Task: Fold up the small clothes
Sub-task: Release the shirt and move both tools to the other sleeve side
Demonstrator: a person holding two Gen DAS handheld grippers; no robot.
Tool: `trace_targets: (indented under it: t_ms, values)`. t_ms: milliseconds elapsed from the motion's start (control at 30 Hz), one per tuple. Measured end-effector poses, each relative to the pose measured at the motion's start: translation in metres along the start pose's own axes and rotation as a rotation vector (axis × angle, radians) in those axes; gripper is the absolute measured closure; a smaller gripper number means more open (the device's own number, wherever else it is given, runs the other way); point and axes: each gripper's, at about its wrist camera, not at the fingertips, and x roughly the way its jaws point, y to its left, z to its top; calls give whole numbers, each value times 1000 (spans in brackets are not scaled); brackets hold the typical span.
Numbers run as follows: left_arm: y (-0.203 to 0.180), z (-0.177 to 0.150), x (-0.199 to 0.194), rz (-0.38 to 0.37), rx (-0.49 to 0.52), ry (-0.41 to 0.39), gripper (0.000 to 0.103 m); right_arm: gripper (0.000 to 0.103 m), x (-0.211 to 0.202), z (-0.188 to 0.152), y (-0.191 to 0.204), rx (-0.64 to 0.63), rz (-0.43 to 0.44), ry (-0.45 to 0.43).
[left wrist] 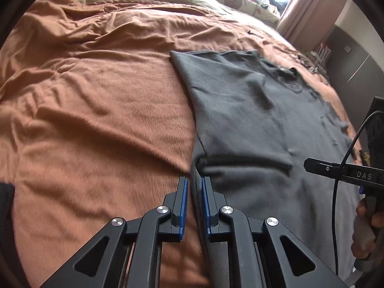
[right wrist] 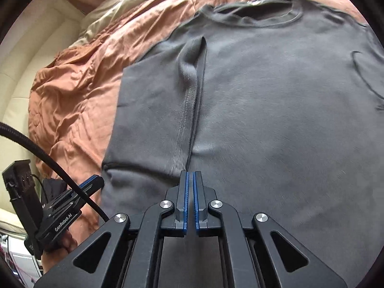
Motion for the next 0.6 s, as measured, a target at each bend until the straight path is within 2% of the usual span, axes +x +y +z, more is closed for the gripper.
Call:
trace_targets:
  t_ms: [67,133,167,200,233,300,400,467,600]
  values:
    - [-4,-5,-9,-4,27,-4,88,102,-17,-10,2,-35,-16,-26]
    - [-11,-10,-18,12,61,-21,80,101,-33,-19,3,-80,-46,-52]
    - [-15,-10,-22,17,69,-34,72,100,-41,-24,2,-102,-67,-60]
    - [-18,-10,-24,15,72,-42,66,88,-50,-29,-1,-114,-82,-68]
    - [-23,-9,-27,11,72,-49,65,63,-61,-34,-5,-114,-78,-89]
    - [-35,-7,-31,7,72,-52,64,36,-86,-42,-14,-121,-79,-154]
    - [-56,-3,-37,5,91,-52,59,36,-111,-47,-31,-115,-96,-208]
    - [-70,0,-43,6,108,-73,51,36,-121,-48,-46,-73,-50,-225]
    - [-95,8,-53,15,104,-134,29,36,-152,-60,-70,-87,91,-374]
